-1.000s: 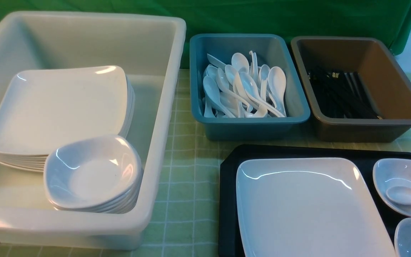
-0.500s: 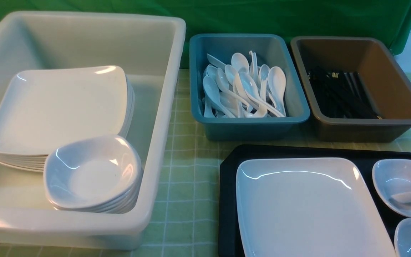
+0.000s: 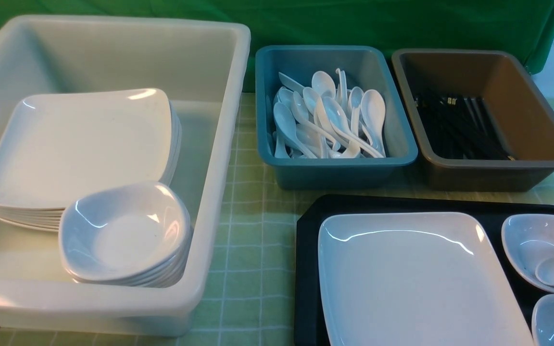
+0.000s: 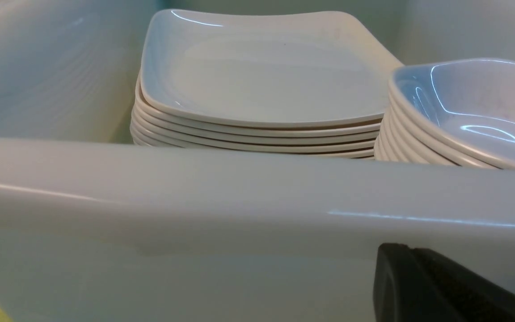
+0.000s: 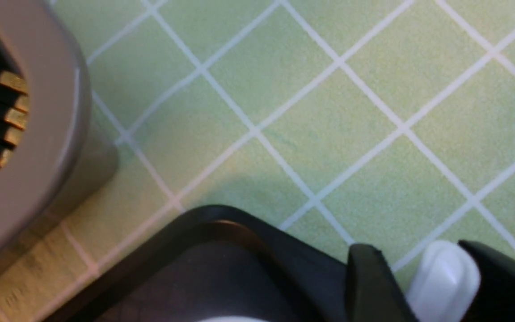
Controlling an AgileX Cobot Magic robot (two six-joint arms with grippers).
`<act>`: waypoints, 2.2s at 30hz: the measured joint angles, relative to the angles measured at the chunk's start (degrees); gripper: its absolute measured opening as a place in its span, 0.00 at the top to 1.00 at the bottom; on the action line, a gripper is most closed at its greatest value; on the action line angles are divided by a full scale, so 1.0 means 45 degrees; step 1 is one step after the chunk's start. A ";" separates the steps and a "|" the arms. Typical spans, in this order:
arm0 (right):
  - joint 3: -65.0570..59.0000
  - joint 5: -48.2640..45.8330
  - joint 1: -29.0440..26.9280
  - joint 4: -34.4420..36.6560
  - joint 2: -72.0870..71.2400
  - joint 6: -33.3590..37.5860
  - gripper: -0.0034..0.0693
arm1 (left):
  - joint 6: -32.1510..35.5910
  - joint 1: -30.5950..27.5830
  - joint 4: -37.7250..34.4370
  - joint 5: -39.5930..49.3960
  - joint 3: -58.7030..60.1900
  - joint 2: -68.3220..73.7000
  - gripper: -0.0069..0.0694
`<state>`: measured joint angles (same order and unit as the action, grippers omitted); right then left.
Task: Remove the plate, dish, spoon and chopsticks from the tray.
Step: Use the right arm to grab a soup spoon from the plate, then use the right arm to put the soup spoon into the small storage box in the middle
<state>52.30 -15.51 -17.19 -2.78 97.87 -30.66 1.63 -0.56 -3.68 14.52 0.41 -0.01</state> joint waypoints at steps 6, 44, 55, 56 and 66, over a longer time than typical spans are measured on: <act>0.0011 0.0110 0.0000 0.0151 0.0283 -0.0327 0.63 | 0.0000 0.0000 0.0000 0.0000 0.0000 0.0000 0.91; 0.7981 0.2924 0.8590 0.2110 0.0627 0.3958 0.79 | 0.0000 0.0000 0.0000 0.0014 0.0000 0.0000 0.91; 1.0480 0.4094 0.9273 0.2110 0.5041 0.4045 0.51 | 0.0000 0.0000 0.0000 0.0025 0.0000 0.0000 0.91; 1.0508 0.3928 0.9273 0.2110 0.4997 0.4045 0.48 | 0.0000 0.0000 0.0000 0.0025 0.0000 0.0000 0.91; 1.0565 -0.1118 0.9252 0.2110 0.1188 0.7139 0.75 | 0.0000 0.0000 0.0000 0.0025 0.0000 0.0000 0.91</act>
<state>99.84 -20.54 24.45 6.71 103.22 1.46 1.63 -0.56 -3.68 14.64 0.41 -0.01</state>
